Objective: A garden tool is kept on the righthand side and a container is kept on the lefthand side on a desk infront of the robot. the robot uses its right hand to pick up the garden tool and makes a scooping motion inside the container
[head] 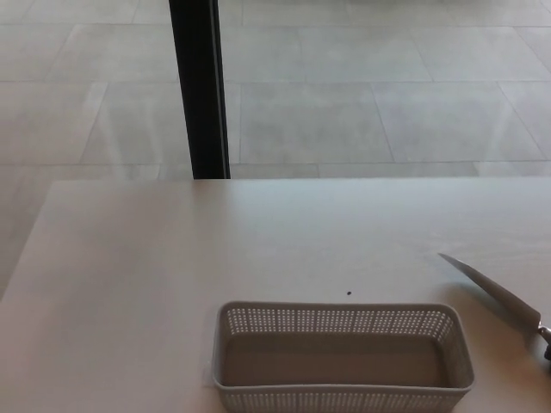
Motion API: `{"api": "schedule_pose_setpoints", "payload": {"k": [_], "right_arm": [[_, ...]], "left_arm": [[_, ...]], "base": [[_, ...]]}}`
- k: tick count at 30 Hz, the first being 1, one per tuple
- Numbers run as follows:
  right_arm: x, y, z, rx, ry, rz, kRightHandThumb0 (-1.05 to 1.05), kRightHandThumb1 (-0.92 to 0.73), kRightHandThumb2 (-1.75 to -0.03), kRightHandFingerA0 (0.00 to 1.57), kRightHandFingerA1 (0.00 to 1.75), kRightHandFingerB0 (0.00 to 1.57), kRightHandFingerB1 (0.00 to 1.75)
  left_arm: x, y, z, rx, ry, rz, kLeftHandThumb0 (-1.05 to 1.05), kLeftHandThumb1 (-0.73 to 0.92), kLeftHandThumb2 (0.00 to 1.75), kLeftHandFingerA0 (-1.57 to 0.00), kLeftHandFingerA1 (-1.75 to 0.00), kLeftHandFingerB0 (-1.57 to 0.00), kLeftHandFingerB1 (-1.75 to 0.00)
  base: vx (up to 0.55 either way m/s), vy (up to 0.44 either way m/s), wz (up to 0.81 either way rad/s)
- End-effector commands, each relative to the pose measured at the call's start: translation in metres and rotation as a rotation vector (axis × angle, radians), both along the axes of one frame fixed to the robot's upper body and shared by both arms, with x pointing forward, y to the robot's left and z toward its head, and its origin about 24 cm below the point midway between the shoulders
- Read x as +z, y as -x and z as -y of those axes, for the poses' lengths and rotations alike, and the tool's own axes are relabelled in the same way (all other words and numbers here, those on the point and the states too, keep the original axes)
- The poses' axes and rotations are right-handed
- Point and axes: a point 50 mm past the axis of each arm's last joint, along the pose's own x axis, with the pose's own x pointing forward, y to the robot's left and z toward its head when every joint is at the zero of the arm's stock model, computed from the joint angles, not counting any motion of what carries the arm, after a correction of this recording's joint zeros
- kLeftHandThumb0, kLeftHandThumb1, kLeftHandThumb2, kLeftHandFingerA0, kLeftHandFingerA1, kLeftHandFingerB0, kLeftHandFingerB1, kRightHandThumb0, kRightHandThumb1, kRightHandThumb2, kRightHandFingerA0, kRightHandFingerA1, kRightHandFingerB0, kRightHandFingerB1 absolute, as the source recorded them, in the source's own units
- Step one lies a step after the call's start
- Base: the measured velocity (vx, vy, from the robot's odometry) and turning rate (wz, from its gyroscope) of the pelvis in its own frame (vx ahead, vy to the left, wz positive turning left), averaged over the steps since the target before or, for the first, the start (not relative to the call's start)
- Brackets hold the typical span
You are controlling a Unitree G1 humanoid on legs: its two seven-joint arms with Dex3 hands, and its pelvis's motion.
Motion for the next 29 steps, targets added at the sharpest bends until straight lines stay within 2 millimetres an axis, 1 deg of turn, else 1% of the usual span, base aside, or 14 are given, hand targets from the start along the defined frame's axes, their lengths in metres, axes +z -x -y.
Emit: {"api": "schedule_pose_setpoints", "payload": {"k": [1,7,8,12,15,16,17,18,19,21,22,24,25,29], "right_arm": [[-0.007,0.003,-0.009,-0.025,-0.086,0.054,-0.63,-0.55,-0.85,0.3,0.75,0.05,0.56],[-0.004,0.004,-0.006,0.016,-0.093,0.048,-0.57,-0.71,-0.61,0.21,0.79,0.04,0.49],[-0.005,0.005,-0.006,0.016,-0.093,0.035,-0.36,-0.56,-1.06,0.11,0.6,0.02,0.55],[-0.004,0.01,-0.007,0.036,-0.112,0.015,-0.36,-0.57,-1.07,0.12,0.61,0.03,0.56],[-0.004,0.006,-0.006,0.065,-0.099,0.001,-0.37,-0.55,-1.06,0.12,0.61,0.03,0.55],[-0.004,0.006,-0.007,0.076,-0.091,-0.006,-0.37,-0.55,-1.06,0.12,0.61,0.03,0.56],[-0.004,0.008,-0.007,0.077,-0.091,-0.009,-0.37,-0.55,-1.06,0.12,0.61,0.03,0.56],[-0.004,0.009,-0.007,0.071,-0.099,-0.004,-0.58,-0.7,-0.6,0.14,0.8,0.06,0.58],[-0.004,0.01,-0.007,0.084,-0.108,0.0,-0.37,-0.57,-1.07,0.12,0.62,0.02,0.55],[-0.005,0.01,-0.008,0.102,-0.101,-0.026,-0.37,-0.56,-1.07,0.12,0.62,0.02,0.55],[-0.005,0.009,-0.008,0.092,-0.106,-0.024,-0.36,-0.57,-1.07,0.13,0.63,0.02,0.55],[-0.006,0.007,-0.009,0.098,-0.105,-0.024,-0.36,-0.56,-1.06,0.14,0.64,0.03,0.55],[-0.006,0.006,-0.009,0.108,-0.102,-0.033,-0.55,-0.47,-0.9,0.07,0.64,0.03,0.56],[-0.005,0.007,-0.01,0.133,-0.091,-0.03,-0.37,-0.56,-1.06,0.13,0.64,0.04,0.56]], "left_arm": [[-0.001,0.008,-0.003,0.071,0.001,-0.053,-0.2,-0.13,0.9,-1.0,-1.09,-1.01,-1.08],[-0.004,0.011,0.001,0.052,0.026,-0.044,-0.19,-0.22,0.82,-1.15,-1.15,-1.15,-1.14],[-0.005,0.012,0.002,0.082,0.04,-0.032,-0.64,-0.3,1.32,-0.9,-1.4,-1.02,-1.38],[-0.006,0.019,0.002,0.121,0.048,-0.052,-0.54,-0.29,1.4,-0.92,-1.35,-0.83,-1.28],[-0.006,0.017,0.003,0.06,0.025,-0.075,-0.72,-0.21,1.38,-0.77,-1.35,-0.76,-1.24],[-0.006,0.017,0.003,0.061,0.03,-0.075,-0.21,-0.14,0.89,-1.01,-1.09,-0.89,-1.01],[-0.006,0.019,0.002,0.061,0.029,-0.08,-0.21,-0.14,0.89,-1.01,-1.09,-0.89,-1.01],[-0.005,0.019,0.002,0.051,0.032,-0.074,-0.77,-0.24,1.36,-0.78,-1.39,-0.78,-1.27],[-0.005,0.02,0.002,0.056,0.041,-0.072,-0.73,-0.25,1.36,-0.81,-1.38,-0.76,-1.26],[-0.005,0.019,0.001,0.041,0.02,-0.098,-0.67,-0.07,1.31,-1.05,-1.37,-0.76,-1.15],[-0.005,0.018,0.001,0.072,0.027,-0.083,-0.55,-0.23,1.5,-0.83,-1.35,-0.69,-1.23],[-0.004,0.017,0.001,0.047,0.037,-0.079,-0.2,-0.16,0.88,-1.08,-1.13,-0.9,-1.02],[-0.004,0.017,0.001,0.051,0.037,-0.081,-0.64,-0.25,1.38,-0.92,-1.33,-0.82,-1.24],[-0.005,0.019,0.001,0.058,0.042,-0.081,-0.58,-0.27,1.34,-0.97,-1.29,-0.86,-1.2]], "base": [[0.0,0.0,0.0],[0.0,0.0,0.0],[0.0,0.0,0.0],[0.0,0.0,0.0],[0.0,0.0,0.0],[0.0,0.0,0.0],[0.0,0.0,0.0],[0.0,0.0,0.0],[0.0,0.0,0.0],[0.0,0.0,0.0],[0.0,0.0,0.0],[0.0,0.0,0.0],[0.0,0.0,0.0],[0.0,0.0,0.0]]}}
